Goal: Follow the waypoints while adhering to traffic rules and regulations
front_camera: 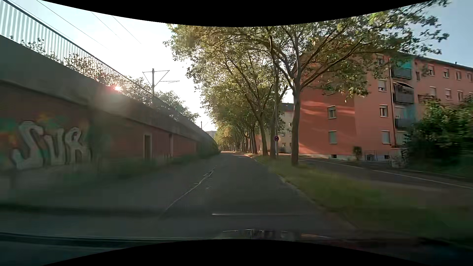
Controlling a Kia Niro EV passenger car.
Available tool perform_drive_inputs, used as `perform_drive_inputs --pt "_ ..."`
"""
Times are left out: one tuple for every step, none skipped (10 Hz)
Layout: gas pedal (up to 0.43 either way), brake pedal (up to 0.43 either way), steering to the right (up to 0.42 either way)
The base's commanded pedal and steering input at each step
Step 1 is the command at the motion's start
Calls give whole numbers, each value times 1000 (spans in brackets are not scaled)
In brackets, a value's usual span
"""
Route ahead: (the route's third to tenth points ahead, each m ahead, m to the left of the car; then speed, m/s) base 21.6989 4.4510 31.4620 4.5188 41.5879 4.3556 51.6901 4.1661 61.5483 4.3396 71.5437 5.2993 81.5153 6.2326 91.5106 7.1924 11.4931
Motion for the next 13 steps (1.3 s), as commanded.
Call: perform_drive_inputs --pt "87 0 -9" --pt "87 0 -6" --pt "87 0 -7" --pt "87 0 -8" --pt "87 0 -8" --pt "87 0 -7" --pt "87 0 -6" --pt "87 0 -5" --pt "87 0 -5" --pt "87 0 -5" --pt "87 0 -5" --pt "87 0 -5" --pt "87 0 -5"
